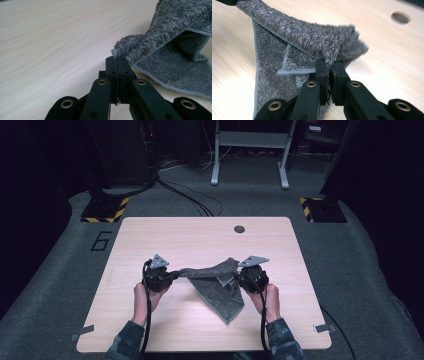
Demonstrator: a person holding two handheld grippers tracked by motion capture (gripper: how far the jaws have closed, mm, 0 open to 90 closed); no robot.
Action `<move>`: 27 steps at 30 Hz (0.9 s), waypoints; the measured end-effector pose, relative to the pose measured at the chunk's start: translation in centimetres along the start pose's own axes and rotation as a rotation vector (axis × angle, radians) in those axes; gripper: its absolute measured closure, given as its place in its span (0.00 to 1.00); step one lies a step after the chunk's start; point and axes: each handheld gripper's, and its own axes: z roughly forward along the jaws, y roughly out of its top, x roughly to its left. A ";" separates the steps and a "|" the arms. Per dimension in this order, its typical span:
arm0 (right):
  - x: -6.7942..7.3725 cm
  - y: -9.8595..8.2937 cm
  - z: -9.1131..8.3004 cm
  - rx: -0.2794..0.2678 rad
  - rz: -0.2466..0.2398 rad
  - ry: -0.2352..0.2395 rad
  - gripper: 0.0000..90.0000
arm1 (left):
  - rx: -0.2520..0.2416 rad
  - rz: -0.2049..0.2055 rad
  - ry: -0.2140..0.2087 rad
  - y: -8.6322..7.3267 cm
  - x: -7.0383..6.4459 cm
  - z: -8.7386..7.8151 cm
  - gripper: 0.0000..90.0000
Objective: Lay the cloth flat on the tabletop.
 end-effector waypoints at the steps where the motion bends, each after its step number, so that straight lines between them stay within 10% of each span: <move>1: -0.3 0.2 -0.4 -0.004 -0.013 -0.002 0.95 | -0.002 0.007 0.002 0.4 -0.1 0.0 0.98; 11: -0.8 -2.7 3.2 0.142 0.070 0.036 0.55 | 0.095 -0.012 -0.015 -1.5 0.3 2.8 0.98; 16: 1.0 -3.3 5.4 0.214 0.007 0.089 0.45 | 0.094 -0.079 -0.026 -2.8 1.2 3.2 0.98; 21: 1.6 -3.9 7.0 0.253 -0.020 0.047 0.86 | 0.097 -0.088 -0.013 -3.6 1.7 3.1 0.98; 27: 0.0 -4.8 4.7 0.212 0.054 0.033 0.94 | 0.100 -0.096 -0.014 -3.8 2.1 2.4 0.98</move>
